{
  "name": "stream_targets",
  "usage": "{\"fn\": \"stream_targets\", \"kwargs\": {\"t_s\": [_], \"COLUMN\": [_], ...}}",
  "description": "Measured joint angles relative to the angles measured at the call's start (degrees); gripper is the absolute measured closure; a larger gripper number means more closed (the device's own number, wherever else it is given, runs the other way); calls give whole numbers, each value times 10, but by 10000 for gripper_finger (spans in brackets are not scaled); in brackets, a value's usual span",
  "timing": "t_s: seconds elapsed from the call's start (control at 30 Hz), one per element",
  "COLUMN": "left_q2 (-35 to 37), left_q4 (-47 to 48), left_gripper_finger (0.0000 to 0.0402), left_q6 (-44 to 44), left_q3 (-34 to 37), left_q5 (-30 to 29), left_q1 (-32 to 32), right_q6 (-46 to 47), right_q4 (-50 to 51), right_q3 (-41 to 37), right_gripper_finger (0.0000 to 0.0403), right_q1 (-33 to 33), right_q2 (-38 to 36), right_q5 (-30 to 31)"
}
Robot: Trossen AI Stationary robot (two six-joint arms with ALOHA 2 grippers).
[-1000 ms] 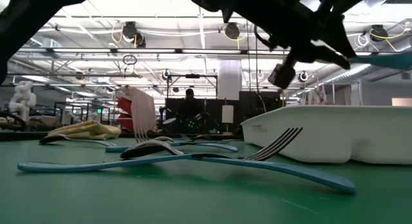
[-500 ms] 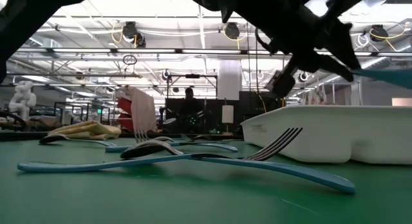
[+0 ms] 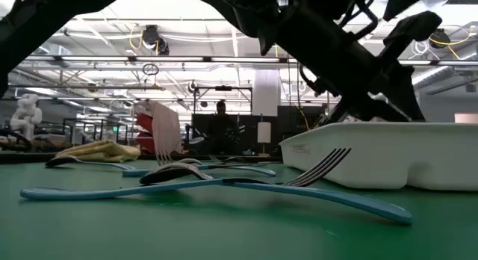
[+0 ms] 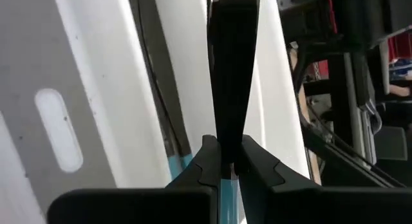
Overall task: Sort silverware
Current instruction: Put the left blue knife into the tray
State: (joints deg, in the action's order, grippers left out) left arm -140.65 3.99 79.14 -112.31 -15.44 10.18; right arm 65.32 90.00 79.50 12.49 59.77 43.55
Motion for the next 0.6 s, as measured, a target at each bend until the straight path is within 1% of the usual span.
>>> {"fn": "stream_targets", "kwargs": {"t_s": [0.23, 0.33, 0.53, 0.6], "left_q2": [-15, -17, -17, -17], "left_q4": [-7, -1, 8, 3], "left_gripper_finger": [373, 373, 373, 368], "left_q6": [16, 26, 31, 31], "left_q3": [0, 0, 0, 0], "left_q5": [20, 39, 45, 49], "left_q1": [1, 0, -2, -2], "right_q6": [-7, -11, -11, -14], "right_q4": [0, 0, 0, -1], "right_q3": [0, 0, 0, 0], "right_gripper_finger": [403, 403, 403, 403], "right_q1": [0, 0, 0, 0], "right_q2": [0, 0, 0, 0], "right_q5": [1, 0, 0, 0]}}
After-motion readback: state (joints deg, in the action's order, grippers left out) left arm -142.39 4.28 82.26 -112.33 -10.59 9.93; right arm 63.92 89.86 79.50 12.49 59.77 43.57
